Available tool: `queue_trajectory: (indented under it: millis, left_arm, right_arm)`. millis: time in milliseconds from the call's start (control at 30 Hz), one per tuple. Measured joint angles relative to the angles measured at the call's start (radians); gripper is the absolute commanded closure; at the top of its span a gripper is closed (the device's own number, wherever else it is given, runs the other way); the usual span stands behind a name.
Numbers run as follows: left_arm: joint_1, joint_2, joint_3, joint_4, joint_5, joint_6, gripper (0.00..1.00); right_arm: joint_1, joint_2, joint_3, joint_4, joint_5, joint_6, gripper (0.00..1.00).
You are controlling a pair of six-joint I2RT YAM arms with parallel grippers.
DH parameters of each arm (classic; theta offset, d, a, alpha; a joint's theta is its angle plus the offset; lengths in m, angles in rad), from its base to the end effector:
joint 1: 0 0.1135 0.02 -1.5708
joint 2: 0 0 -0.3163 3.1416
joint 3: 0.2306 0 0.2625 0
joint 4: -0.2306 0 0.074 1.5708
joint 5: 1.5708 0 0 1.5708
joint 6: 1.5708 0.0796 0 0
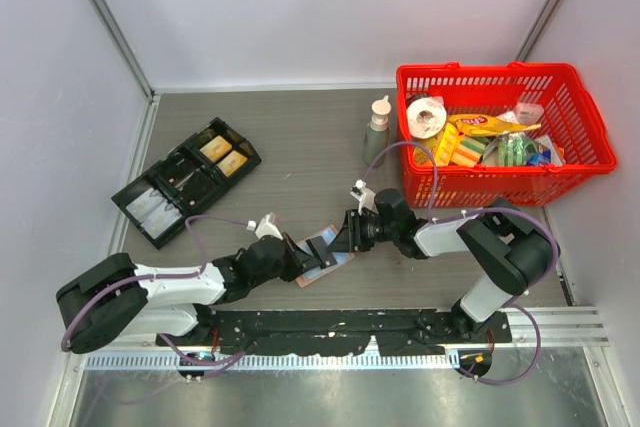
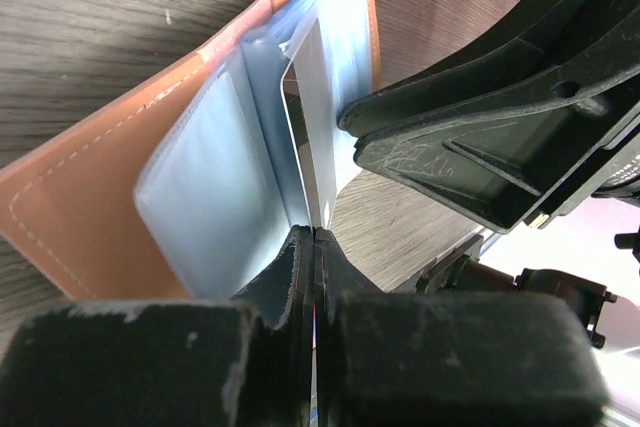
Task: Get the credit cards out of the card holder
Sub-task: Remove the credit card from the card holder.
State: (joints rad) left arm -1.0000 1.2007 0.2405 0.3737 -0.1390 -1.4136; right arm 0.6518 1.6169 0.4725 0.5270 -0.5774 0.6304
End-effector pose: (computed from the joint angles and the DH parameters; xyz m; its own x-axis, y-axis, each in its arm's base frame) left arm 0.1328 -0.1864 0.1488 -0.8083 -0.5515 -0.2061 -0.1746 0.5589 -0.8106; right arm 0.2198 0.2224 0.1402 -0.8800 -0.0502 -0.4724 -0.4251 0.5270 0.7359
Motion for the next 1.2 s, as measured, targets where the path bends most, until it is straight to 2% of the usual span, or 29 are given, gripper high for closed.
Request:
queue_trajectory:
  millis: [333,367,433,567,700,767,900,1000,1100,1200]
  left_arm:
    - [0.000,-0.076,-0.023,-0.087,-0.003,-0.019,1.00]
    - [0.000,-0.088,-0.025,-0.099,-0.004,-0.021,0.98]
    - [0.000,-0.119,-0.036,-0.117,-0.011,-0.024,0.84]
    - [0.000,-0.175,-0.066,-0.148,-0.040,-0.040,0.68]
    - [0.000,-0.180,-0.076,-0.157,-0.070,-0.050,0.56]
    - [0.000,-0.177,-0.076,-0.151,-0.079,-0.057,0.55]
    - [0.000,-0.139,-0.076,-0.103,-0.088,-0.076,0.56]
    - [0.000,-0.096,-0.076,-0.049,-0.089,-0.083,0.60]
    - [0.000,-0.064,-0.076,-0.017,-0.090,-0.093,0.75]
    - [0.000,-0.050,-0.076,-0.017,-0.097,-0.101,0.94]
  right_arm:
    - [-0.003,0.000,0.000,0.000,0.001,0.000,0.64]
    - [-0.003,0.000,-0.001,0.000,0.001,0.000,0.64]
    - [-0.003,0.000,-0.001,0.000,0.001,0.000,0.64]
    - [-0.003,0.000,-0.001,0.000,0.001,-0.001,0.64]
    - [-0.003,0.000,-0.001,0.000,0.001,-0.001,0.64]
    - [-0.003,0.000,-0.001,0.000,0.001,-0.001,0.64]
    - [-0.003,0.000,-0.001,0.000,0.001,-0.001,0.64]
    - [-0.003,0.000,-0.001,0.000,0.001,-0.001,0.64]
    - [-0.003,0.000,-0.001,0.000,0.001,-0.001,0.64]
    - [-0.003,0.000,-0.001,0.000,0.001,-0.001,0.64]
